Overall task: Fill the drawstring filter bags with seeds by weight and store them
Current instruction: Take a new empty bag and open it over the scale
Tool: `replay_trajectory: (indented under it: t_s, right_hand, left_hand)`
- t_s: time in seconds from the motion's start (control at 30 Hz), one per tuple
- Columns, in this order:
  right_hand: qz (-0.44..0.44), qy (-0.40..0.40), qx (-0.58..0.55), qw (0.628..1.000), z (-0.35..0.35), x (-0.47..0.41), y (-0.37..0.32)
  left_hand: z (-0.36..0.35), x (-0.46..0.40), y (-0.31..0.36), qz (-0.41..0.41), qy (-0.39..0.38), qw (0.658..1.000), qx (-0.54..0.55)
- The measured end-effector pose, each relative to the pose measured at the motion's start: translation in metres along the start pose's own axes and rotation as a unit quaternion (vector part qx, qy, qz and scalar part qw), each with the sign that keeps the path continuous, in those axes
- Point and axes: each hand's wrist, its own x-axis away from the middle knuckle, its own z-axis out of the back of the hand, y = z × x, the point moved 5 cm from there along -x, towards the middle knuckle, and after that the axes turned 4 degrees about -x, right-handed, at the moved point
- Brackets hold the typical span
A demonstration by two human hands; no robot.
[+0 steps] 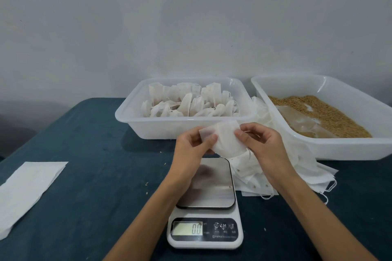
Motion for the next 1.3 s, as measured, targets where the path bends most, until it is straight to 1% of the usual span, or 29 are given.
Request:
replay_trajectory:
  t_s: [0.07, 0.1, 0.2, 0.3, 0.37, 0.43, 0.57, 0.7, 0.77, 0.87, 0.97, 1.03, 1.13, 1.2, 1.3]
  right_hand:
    - [0.036, 0.038, 0.053, 0.997, 0.004, 0.0, -0.003]
    - [0.051, 0.044, 0.067, 0.995, 0.005, 0.0, -0.004]
    - [0.077, 0.046, 0.07, 0.994, 0.004, 0.002, -0.007]
    - [0.083, 0.066, 0.086, 0.991, 0.006, 0.004, -0.008]
    - [0.084, 0.07, 0.105, 0.988, 0.007, 0.005, -0.007]
    - [0.081, 0.063, 0.106, 0.989, 0.006, 0.005, -0.007]
    - [0.079, 0.042, 0.088, 0.992, 0.0, 0.006, -0.007]
    - [0.055, -0.022, 0.091, 0.994, -0.006, 0.005, -0.003]
    - [0.048, -0.036, 0.094, 0.994, -0.01, 0.004, -0.002]
    - [0.049, -0.008, 0.08, 0.996, -0.007, 0.005, -0.002]
    - [0.048, 0.016, 0.062, 0.997, 0.001, 0.004, 0.0]
    - [0.052, -0.009, 0.047, 0.998, -0.002, 0.002, -0.003]
    - [0.039, -0.064, 0.063, 0.995, -0.011, 0.002, -0.001]
    - [0.043, -0.06, 0.075, 0.994, -0.012, 0.003, 0.001]
    - [0.081, -0.021, 0.103, 0.991, -0.009, 0.007, -0.002]
  left_hand:
    - [0.004, -0.001, -0.002, -0.008, 0.024, 1.0, 0.001]
    - [0.005, -0.001, -0.003, -0.007, 0.034, 0.999, 0.004]
    - [0.003, -0.001, -0.004, -0.01, 0.033, 0.999, 0.008]
    - [0.005, 0.0, -0.006, -0.019, 0.045, 0.999, -0.022]
    - [0.009, -0.001, -0.006, -0.041, 0.07, 0.994, -0.074]
    - [0.01, 0.0, -0.004, -0.06, 0.081, 0.99, -0.101]
    - [0.01, 0.001, 0.0, -0.077, 0.085, 0.989, -0.098]
    - [0.008, 0.002, 0.001, -0.085, 0.076, 0.988, -0.104]
    - [0.008, 0.002, 0.001, -0.086, 0.08, 0.988, -0.104]
    - [0.011, 0.0, 0.002, -0.077, 0.103, 0.986, -0.104]
    - [0.01, -0.001, -0.006, -0.06, 0.088, 0.99, -0.09]
    - [0.009, -0.002, -0.006, -0.071, 0.086, 0.99, -0.091]
    - [0.012, -0.004, -0.007, -0.066, 0.096, 0.989, -0.087]
    - [0.015, -0.004, -0.007, -0.052, 0.112, 0.989, -0.08]
    - [0.016, -0.005, -0.008, -0.037, 0.113, 0.99, -0.08]
